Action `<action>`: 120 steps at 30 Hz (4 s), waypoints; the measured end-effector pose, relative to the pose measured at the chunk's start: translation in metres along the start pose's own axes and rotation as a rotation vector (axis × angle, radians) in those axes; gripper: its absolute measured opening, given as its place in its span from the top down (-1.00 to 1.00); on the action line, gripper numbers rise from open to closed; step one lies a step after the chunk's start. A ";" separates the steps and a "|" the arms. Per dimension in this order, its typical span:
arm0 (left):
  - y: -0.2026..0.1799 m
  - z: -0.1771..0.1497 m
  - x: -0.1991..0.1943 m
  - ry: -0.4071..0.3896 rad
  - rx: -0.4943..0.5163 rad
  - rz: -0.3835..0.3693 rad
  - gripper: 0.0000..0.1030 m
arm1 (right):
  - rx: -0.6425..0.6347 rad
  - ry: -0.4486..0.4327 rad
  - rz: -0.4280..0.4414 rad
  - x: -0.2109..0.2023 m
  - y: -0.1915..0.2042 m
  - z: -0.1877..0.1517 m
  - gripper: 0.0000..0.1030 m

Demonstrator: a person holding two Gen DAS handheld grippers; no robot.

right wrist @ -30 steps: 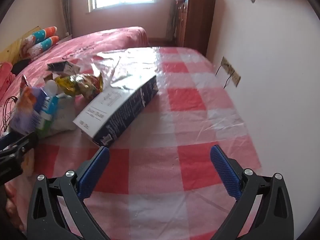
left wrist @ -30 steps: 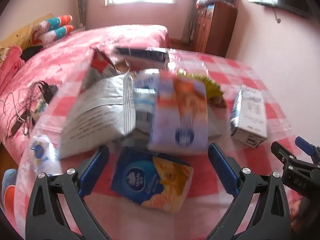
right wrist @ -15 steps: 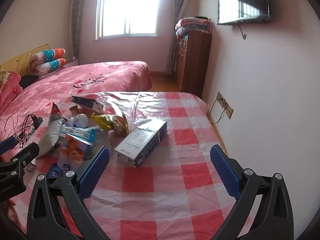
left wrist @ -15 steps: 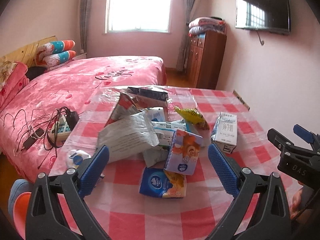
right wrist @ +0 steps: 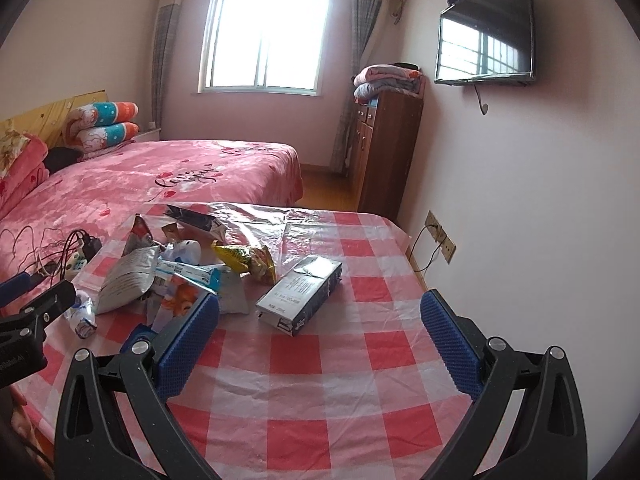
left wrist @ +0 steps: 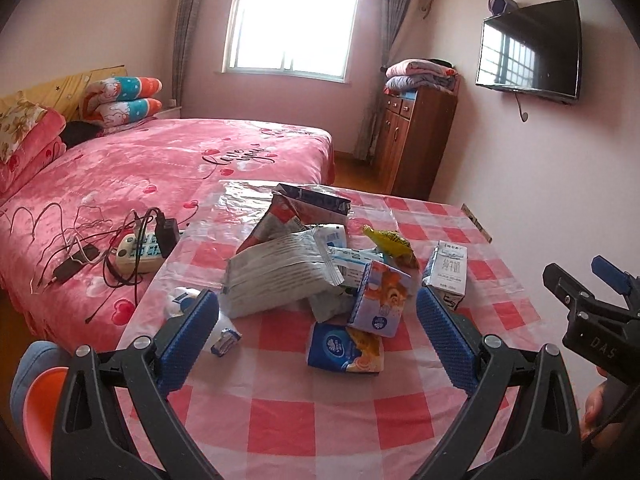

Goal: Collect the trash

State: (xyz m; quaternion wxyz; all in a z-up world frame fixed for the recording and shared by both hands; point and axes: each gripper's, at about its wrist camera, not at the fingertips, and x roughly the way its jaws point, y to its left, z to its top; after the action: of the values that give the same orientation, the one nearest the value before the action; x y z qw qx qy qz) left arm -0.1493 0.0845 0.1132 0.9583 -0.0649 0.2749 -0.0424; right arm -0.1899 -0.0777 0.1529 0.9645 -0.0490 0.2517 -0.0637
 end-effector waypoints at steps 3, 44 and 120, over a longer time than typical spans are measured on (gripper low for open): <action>0.000 -0.001 -0.005 -0.010 0.004 -0.004 -0.93 | -0.009 -0.001 -0.005 -0.005 0.003 -0.001 -0.93; 0.010 -0.020 -0.016 -0.021 -0.018 0.027 -0.93 | -0.041 -0.026 -0.004 -0.015 0.000 -0.026 -0.93; -0.002 0.001 0.174 0.411 0.409 -0.397 -0.93 | 0.246 0.423 0.544 0.178 0.024 -0.041 -0.11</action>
State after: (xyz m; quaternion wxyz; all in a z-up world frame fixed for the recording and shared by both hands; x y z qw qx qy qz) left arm -0.0018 0.0623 0.0231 0.8492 0.0861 0.4300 -0.2943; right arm -0.0537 -0.0824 0.0289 0.8715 0.1505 0.4396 0.1567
